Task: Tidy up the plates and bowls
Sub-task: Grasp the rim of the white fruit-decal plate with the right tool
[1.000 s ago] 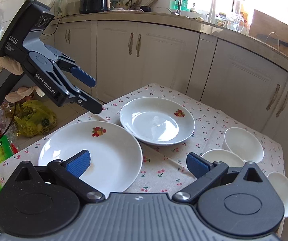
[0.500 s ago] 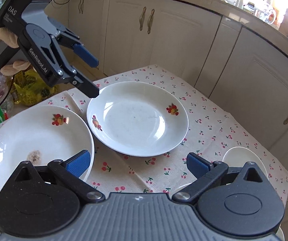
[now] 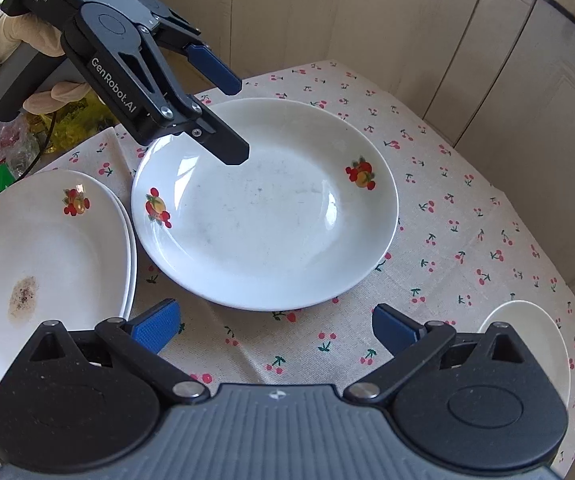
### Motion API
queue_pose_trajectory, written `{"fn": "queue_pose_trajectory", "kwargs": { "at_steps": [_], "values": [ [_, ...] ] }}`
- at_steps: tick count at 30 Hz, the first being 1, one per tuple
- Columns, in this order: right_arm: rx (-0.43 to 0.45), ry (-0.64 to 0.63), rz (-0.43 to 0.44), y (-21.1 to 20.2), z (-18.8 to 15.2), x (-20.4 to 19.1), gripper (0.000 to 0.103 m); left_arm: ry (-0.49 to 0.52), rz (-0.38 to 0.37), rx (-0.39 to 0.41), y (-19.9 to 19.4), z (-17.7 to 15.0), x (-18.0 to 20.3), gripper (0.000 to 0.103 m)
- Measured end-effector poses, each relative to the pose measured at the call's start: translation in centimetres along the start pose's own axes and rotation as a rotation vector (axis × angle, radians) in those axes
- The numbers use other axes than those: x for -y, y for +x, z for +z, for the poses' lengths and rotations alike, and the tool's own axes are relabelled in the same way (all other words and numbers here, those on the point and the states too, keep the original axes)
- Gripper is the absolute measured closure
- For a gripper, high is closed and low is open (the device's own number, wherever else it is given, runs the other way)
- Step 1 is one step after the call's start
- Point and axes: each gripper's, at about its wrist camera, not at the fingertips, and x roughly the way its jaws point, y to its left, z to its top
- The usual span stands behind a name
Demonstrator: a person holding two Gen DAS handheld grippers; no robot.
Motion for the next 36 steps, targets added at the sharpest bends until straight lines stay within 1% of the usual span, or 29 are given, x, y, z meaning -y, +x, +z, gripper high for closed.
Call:
{"fn": "queue_pose_trajectory", "kwargs": {
  "at_steps": [3,6,9,13,18,20,24,29,36],
  "values": [
    [-0.054,0.018,0.012,1.0,0.6,0.2,0.0,-0.021,-0.016,-0.011,0.7,0.2,-0.8,0.011],
    [-0.067,0.016,0.028,1.7,1.1,0.2,0.0,-0.027,-0.025,-0.026,1.4,0.3,-1.3,0.011],
    [-0.086,0.023,0.036,2.2,1.5,0.1,0.0,-0.036,-0.049,-0.036,1.7,0.3,-1.6,0.012],
    [-0.102,0.027,0.04,3.2,1.6,0.1,0.0,-0.016,-0.072,-0.046,2.0,0.4,-1.4,0.013],
    [-0.105,0.02,0.046,3.8,1.6,0.1,0.0,0.005,-0.11,-0.065,2.4,0.6,-1.4,0.015],
    [-0.104,0.026,0.064,4.1,1.7,0.4,0.0,0.009,-0.123,-0.072,2.6,0.8,-1.4,0.015],
    [-0.086,0.01,0.076,4.1,1.4,0.4,0.0,0.018,-0.157,-0.096,3.1,1.3,-1.6,0.017],
    [-0.064,-0.011,0.09,3.9,1.3,0.4,0.0,0.032,-0.168,-0.115,3.5,1.4,-1.5,0.017],
    [-0.037,0.0,0.104,3.7,1.2,0.4,0.0,0.035,-0.181,-0.121,3.5,1.6,-1.8,0.017]
  ]
}}
